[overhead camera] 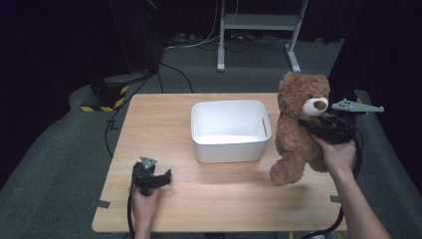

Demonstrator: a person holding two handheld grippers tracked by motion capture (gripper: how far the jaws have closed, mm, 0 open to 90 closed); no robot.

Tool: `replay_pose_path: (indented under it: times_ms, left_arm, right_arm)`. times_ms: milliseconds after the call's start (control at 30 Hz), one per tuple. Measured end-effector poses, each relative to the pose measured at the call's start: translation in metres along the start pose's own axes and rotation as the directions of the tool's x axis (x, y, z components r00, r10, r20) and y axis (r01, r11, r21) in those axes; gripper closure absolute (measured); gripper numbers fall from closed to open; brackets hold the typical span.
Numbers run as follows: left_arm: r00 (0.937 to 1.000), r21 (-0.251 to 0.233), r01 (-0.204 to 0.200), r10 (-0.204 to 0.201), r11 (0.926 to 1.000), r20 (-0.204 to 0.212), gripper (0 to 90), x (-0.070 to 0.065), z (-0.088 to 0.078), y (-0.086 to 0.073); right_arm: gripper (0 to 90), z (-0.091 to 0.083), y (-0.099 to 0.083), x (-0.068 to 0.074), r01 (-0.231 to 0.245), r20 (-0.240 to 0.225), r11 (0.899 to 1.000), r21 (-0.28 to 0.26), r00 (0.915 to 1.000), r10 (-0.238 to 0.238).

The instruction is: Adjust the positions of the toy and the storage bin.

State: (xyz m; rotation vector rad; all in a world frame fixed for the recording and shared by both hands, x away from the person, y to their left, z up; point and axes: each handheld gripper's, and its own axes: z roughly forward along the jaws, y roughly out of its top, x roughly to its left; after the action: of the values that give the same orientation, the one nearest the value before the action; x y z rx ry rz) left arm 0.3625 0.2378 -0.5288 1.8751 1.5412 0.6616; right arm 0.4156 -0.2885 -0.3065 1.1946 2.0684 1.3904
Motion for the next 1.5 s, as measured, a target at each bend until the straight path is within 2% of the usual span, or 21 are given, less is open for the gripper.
replay_pose_path:
  times_ms: [533,1300,1500]
  left_arm:
    - [1.0,0.0,0.0,0.0,1.0,-0.001,12.9,0.0,0.0,0.0]
    - [1.0,0.0,0.0,0.0,1.0,-0.001,12.9,0.0,0.0,0.0]
    - [1.0,0.0,0.0,0.0,1.0,-0.001,12.9,0.0,0.0,0.0]
  right_arm:
    - [65.7,-0.005,0.014,0.01,0.013,-0.016,1.0,-0.016,0.9998,-0.014]
    - [65.6,-0.005,0.029,0.017,0.002,-0.046,0.999,-0.048,0.9989,-0.004]
    - [65.6,-0.004,0.033,0.021,0.016,-0.055,0.999,-0.038,0.9983,-0.018]
